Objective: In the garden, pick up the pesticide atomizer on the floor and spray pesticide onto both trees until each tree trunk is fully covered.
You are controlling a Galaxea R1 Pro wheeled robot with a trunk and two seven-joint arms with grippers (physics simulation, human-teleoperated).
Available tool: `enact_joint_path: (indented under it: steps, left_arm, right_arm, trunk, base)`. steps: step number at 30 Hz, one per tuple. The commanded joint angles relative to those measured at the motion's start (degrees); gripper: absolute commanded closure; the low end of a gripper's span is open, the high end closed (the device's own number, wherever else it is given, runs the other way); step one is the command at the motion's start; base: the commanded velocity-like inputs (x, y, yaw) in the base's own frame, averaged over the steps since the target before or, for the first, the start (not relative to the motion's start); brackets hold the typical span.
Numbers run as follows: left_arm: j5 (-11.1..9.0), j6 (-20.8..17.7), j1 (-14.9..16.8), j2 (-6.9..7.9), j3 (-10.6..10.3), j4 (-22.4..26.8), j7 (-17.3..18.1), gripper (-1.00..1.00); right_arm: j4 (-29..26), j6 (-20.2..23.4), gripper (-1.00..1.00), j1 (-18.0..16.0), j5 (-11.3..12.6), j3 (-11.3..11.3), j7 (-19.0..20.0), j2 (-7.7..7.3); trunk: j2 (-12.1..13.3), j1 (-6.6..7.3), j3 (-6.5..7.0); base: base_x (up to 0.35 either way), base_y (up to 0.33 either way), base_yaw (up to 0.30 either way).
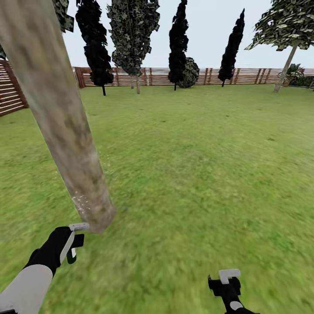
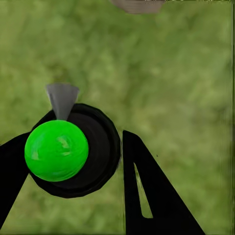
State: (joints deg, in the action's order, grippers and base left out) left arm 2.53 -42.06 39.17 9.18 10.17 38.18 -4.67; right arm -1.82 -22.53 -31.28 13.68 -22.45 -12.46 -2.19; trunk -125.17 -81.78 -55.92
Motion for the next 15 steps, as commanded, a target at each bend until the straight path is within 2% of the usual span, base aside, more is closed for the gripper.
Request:
enact_joint_path:
  steps: [1,6,15]
  left_arm:
    - [0.3,-0.3,0.0,-0.03,0.1,0.1,0.0,1.00]
    - [0.4,-0.2,0.0,-0.82,0.1,0.1,0.0,1.00]
    - [0.5,-0.2,0.0,-0.91,0.1,0.2,0.0,1.00]
  right_arm:
    - [0.0,-0.1,-1.00,0.0,0.5,-0.5,-0.2,-0.01]
    - [0.0,-0.1,-1.00,0.0,0.4,-0.5,-0.2,-0.09]
    - [0.0,-0.1,-1.00,0.0,0.4,-0.5,-0.2,-0.05]
  trunk:
    - [0.0,-0.01,-0.05]
    - [0.0,-0.01,-0.05]
    - [0.0,-0.01,-0.05]
  base:
    - [0.180,-0.270,0.044]
    - [0.181,-0.269,0.008]
    - [0.181,-0.269,0.025]
